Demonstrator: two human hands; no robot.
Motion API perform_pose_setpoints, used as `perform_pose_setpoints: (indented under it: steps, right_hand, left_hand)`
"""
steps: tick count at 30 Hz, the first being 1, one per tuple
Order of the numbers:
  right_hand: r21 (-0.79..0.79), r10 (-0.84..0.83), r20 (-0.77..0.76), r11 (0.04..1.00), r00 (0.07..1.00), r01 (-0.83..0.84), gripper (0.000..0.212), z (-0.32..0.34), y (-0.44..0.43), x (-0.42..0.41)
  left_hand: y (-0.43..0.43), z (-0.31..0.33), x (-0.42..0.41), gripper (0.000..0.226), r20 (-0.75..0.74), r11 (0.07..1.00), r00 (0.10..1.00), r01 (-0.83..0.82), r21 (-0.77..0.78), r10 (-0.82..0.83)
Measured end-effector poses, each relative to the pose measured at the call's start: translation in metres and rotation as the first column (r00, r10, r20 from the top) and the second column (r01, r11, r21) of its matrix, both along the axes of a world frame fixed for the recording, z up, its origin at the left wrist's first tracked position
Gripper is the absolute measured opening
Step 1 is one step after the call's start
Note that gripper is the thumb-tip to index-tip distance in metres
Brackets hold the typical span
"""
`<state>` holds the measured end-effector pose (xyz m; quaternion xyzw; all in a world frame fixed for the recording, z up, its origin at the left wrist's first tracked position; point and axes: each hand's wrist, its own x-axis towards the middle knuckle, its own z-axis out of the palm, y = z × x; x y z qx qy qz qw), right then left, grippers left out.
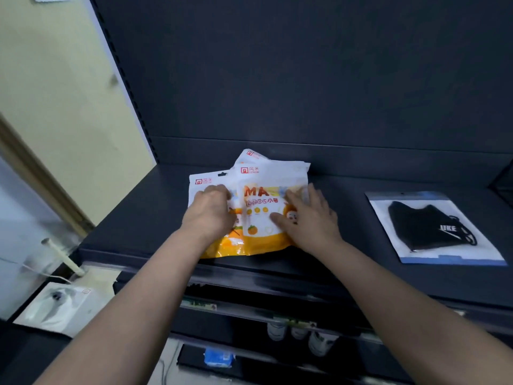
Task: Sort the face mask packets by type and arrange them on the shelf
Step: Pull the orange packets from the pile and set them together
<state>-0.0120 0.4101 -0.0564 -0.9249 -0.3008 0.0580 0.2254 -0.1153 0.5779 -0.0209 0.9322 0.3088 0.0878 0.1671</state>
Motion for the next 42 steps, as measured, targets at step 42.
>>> perform_pose_setpoints:
  steps: [42]
  right_hand:
    - [-0.138, -0.475, 0.163, 0.856, 0.864, 0.497, 0.038, 0.015, -0.609, 0.103]
  left_hand:
    - [-0.57, 0.0, 0.25, 0.02, 0.102, 0.76, 0.774, 0.633, -0.148, -0.625]
